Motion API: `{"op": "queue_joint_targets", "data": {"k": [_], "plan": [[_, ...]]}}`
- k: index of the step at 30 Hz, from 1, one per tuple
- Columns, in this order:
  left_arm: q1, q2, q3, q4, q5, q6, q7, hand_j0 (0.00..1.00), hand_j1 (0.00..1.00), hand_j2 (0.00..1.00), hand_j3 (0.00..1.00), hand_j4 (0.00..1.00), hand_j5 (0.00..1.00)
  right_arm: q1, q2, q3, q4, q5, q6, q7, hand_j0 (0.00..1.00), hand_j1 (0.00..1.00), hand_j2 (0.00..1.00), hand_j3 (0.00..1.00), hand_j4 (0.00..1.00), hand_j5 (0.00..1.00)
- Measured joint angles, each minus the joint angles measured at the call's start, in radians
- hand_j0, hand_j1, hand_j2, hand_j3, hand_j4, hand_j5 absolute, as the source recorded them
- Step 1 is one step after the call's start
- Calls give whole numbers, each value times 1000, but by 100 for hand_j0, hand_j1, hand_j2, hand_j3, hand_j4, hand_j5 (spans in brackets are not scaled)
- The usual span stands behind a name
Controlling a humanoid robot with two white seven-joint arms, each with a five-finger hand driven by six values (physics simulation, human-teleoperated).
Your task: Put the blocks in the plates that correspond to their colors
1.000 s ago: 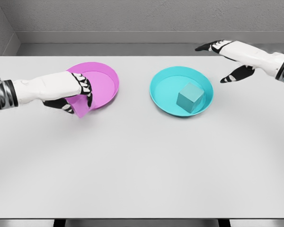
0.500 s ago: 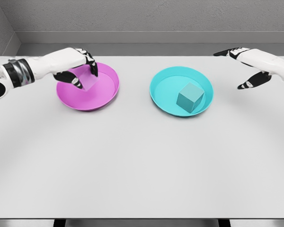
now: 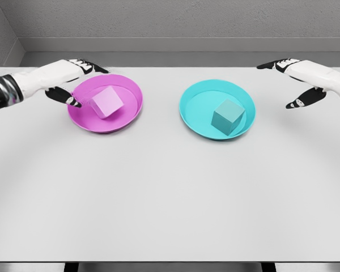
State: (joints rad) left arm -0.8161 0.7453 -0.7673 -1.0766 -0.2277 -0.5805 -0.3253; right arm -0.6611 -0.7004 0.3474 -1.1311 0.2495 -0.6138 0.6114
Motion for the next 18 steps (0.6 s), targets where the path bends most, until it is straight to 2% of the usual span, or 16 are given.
{"op": "queue_joint_targets", "data": {"k": [3,6,10,18], "plan": [[6,62,9,23,34,-20,2,100,100,100,100,100,100,0,0,0,0,0,0,0,100,100,100,100,100,100],[31,88,13,57,57,-28,2,100,100,100,100,100,100,6,0,0,-4,0,0,0,100,100,100,100,100,100],[37,100,14,96,77,-31,2,100,100,100,100,100,100,14,-1,0,-15,0,0,0,100,100,100,100,100,100],[40,102,14,110,86,-32,1,100,100,100,100,100,100,15,-12,-2,-27,-1,0,0,100,100,100,100,100,100]]}}
